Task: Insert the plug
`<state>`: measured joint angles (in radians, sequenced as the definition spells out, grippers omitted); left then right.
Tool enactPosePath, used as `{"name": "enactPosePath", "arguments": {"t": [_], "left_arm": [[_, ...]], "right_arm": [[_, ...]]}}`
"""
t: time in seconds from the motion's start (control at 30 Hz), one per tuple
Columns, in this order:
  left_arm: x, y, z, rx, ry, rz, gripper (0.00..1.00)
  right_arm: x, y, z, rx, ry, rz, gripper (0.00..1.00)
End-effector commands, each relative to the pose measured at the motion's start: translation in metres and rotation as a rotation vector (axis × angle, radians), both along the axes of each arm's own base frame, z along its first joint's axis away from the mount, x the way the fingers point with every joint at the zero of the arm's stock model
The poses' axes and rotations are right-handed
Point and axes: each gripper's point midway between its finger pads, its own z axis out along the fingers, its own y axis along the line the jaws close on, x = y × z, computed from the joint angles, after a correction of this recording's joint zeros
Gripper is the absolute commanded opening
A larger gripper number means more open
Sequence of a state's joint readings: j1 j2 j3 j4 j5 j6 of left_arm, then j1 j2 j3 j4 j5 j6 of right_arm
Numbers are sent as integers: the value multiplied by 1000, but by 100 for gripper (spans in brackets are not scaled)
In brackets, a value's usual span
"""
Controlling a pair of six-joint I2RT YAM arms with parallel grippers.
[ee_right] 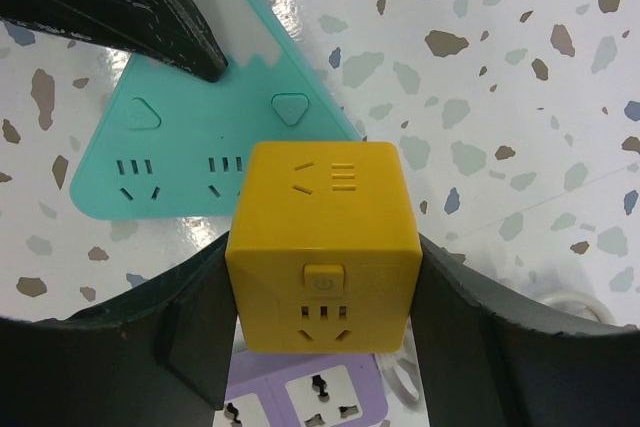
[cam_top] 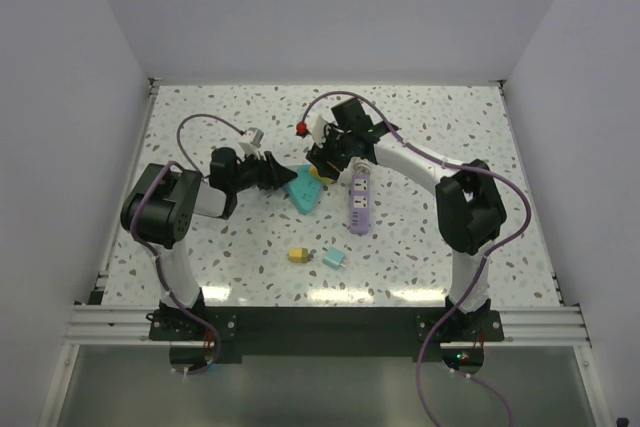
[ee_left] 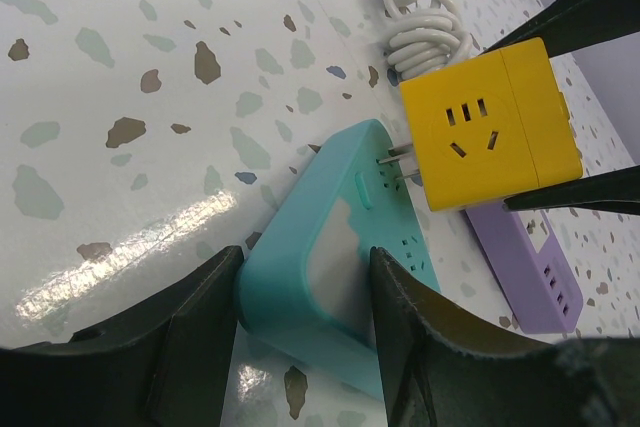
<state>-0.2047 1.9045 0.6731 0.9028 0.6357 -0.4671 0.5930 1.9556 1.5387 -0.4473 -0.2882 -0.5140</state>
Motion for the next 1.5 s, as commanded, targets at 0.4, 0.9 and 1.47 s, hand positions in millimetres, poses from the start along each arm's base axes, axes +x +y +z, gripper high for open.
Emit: {"name": "enactPosePath", "arguments": {"t": [0.4, 0.9, 1.47], "left_arm": [[-7, 0, -22, 78, 8, -49, 0], [-5, -1, -21, 79, 4, -52, 0], [-5, -1, -23, 80, 8, -54, 0]], "right_arm": [[-12, 4, 7, 30, 40, 33, 0], [-19, 7, 2, 25, 64, 39, 0], [-25, 7, -2, 16, 77, 39, 0]]}}
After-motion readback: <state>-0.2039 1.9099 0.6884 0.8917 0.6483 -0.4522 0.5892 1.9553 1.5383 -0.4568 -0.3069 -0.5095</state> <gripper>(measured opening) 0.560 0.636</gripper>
